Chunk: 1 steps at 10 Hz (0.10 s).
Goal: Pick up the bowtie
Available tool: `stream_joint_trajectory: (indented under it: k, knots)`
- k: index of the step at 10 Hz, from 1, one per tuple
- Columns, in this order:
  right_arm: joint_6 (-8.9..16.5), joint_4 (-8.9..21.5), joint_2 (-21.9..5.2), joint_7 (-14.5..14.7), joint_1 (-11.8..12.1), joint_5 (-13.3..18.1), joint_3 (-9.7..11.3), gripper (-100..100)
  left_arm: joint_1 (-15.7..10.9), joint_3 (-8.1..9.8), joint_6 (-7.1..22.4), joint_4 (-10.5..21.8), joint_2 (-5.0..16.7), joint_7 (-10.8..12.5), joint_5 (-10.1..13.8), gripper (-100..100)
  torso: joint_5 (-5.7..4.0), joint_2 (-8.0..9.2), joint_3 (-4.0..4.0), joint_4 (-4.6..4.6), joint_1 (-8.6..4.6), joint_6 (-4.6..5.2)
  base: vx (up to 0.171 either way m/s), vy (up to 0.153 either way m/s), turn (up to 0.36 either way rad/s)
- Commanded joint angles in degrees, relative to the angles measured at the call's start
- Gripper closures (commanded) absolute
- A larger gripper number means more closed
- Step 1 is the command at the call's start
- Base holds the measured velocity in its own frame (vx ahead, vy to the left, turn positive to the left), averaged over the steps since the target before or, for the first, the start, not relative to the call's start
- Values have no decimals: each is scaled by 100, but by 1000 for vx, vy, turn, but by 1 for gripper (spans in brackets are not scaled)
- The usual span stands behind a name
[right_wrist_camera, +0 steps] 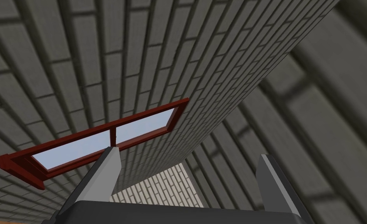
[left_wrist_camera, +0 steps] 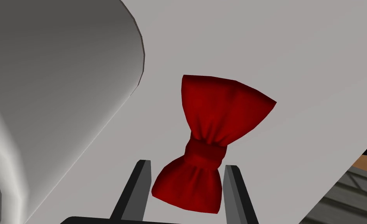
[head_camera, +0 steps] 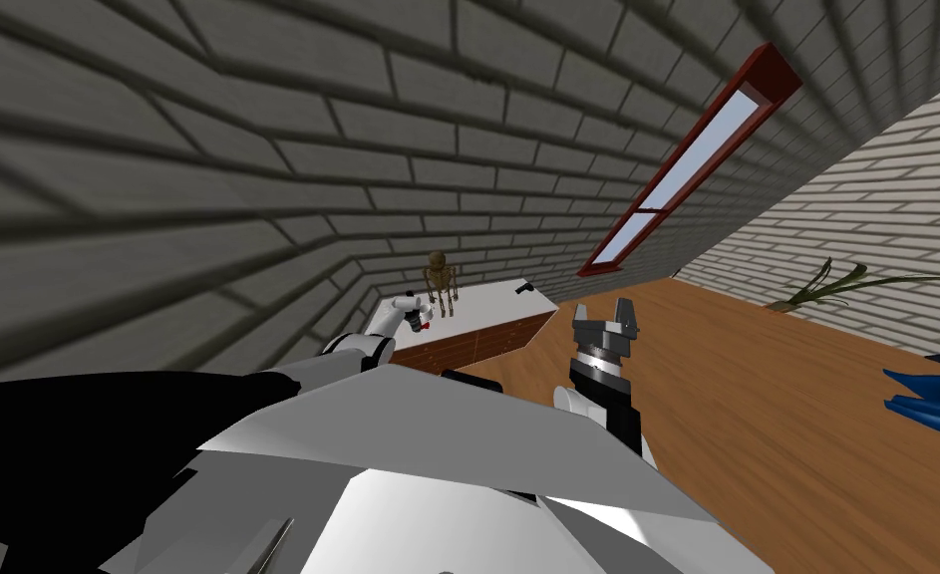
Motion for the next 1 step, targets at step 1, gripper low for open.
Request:
stream_joint_trajectory:
  k: [1]
  knots:
    - [0, 0, 0, 0, 0, 0, 0, 0, 0, 0, 0, 0, 0, 0, 0, 0, 0, 0, 0, 0, 0, 0, 0, 0, 0]
